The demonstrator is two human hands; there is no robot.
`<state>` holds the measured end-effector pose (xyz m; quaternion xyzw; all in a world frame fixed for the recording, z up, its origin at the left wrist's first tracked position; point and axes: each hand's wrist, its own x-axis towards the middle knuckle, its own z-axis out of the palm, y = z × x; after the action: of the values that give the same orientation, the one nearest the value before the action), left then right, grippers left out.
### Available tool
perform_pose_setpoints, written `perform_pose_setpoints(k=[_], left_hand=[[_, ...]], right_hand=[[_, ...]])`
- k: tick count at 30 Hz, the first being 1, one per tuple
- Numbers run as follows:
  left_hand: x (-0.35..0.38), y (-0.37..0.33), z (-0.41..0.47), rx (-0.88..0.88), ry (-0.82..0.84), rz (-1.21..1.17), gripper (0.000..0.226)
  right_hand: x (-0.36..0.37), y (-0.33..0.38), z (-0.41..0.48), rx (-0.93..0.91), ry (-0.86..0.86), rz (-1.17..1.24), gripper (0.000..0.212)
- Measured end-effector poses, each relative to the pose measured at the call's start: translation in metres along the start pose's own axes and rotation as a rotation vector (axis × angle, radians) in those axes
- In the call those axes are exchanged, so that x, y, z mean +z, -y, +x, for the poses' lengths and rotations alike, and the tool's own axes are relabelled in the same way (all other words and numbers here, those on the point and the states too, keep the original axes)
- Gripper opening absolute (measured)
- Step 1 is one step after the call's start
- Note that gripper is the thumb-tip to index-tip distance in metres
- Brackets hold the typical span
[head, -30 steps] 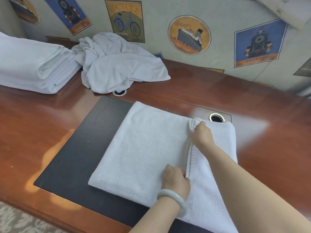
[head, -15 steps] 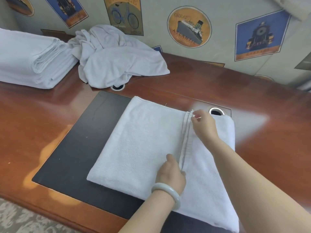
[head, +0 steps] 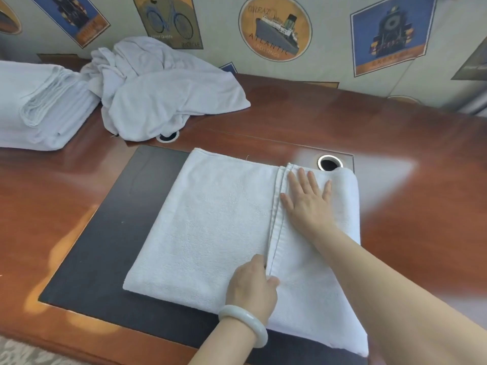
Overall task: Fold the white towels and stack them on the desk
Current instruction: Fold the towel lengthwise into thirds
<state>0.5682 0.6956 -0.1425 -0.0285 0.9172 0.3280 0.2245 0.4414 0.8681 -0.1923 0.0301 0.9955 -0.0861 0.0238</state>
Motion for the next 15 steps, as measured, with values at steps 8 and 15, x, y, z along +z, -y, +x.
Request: perform_pose_setpoints(k=[8,15], left_hand=[[0.026,-0.033,0.043,0.506,-0.367,0.25,0.059],[0.051,-0.015,0.085,0.526,-0.253,0.481,0.061]], right_hand=[[0.001,0.0,0.004,0.025,0.043,0.108,0.058],[-0.047,-0.037,-0.015,0.165,-0.193,0.674,0.052]])
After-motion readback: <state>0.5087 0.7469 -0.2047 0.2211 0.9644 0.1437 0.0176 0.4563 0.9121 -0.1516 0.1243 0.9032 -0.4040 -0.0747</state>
